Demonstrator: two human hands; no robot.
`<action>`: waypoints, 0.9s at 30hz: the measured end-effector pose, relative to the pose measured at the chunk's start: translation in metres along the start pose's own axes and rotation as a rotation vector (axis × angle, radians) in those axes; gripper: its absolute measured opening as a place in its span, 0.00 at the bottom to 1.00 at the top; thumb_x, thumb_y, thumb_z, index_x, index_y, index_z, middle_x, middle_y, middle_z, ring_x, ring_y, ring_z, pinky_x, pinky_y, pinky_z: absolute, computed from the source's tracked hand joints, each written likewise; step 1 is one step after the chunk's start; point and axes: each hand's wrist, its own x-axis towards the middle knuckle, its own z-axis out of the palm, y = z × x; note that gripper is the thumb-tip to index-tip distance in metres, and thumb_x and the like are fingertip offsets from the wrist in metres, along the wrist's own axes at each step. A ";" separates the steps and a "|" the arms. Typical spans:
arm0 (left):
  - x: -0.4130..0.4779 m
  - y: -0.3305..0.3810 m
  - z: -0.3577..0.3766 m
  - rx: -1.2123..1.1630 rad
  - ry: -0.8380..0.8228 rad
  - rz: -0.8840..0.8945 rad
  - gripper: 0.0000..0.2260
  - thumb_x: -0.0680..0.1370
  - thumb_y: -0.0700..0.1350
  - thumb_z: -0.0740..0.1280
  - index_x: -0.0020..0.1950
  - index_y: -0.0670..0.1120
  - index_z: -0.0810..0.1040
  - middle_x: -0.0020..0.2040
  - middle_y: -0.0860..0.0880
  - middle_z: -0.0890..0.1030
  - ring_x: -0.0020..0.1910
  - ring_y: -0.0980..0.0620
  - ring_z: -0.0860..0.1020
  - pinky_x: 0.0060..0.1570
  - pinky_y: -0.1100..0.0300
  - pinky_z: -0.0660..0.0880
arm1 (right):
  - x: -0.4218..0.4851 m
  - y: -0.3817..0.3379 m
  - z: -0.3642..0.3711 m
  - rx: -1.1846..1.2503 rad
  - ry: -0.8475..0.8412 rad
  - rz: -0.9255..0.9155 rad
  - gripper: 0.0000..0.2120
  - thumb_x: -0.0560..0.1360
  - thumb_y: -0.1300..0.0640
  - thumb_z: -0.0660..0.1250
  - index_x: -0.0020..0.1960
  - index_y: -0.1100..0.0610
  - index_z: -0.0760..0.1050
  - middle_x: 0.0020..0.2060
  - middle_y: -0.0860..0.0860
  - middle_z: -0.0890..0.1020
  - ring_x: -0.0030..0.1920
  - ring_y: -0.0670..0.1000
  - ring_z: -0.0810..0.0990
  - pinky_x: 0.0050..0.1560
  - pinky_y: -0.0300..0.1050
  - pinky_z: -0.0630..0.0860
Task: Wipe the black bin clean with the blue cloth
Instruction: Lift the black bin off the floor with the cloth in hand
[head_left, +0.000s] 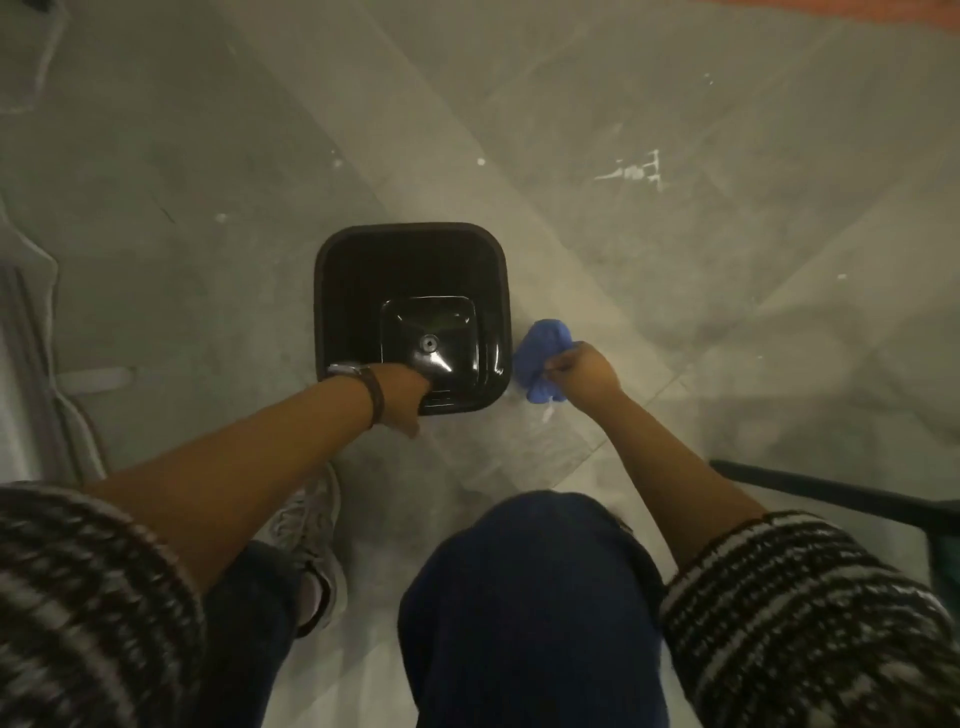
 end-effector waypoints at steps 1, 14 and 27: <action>0.000 0.004 0.007 0.014 -0.003 -0.031 0.24 0.76 0.47 0.67 0.70 0.43 0.68 0.67 0.43 0.73 0.65 0.45 0.73 0.63 0.56 0.71 | -0.011 -0.001 -0.008 0.037 0.060 -0.053 0.12 0.73 0.62 0.66 0.55 0.64 0.77 0.49 0.52 0.77 0.51 0.53 0.77 0.45 0.39 0.67; -0.053 0.021 -0.023 -0.267 0.490 0.003 0.12 0.79 0.42 0.61 0.59 0.41 0.76 0.58 0.39 0.78 0.57 0.40 0.76 0.59 0.52 0.71 | -0.180 -0.049 -0.122 0.173 0.228 -0.330 0.24 0.65 0.69 0.66 0.56 0.52 0.63 0.35 0.53 0.76 0.20 0.42 0.73 0.20 0.35 0.68; -0.225 -0.006 -0.101 -0.770 0.907 0.205 0.09 0.78 0.44 0.65 0.55 0.41 0.77 0.44 0.45 0.77 0.47 0.45 0.76 0.53 0.51 0.73 | -0.357 -0.112 -0.174 0.944 0.424 -0.591 0.04 0.67 0.60 0.65 0.41 0.58 0.76 0.29 0.47 0.80 0.32 0.45 0.79 0.29 0.35 0.73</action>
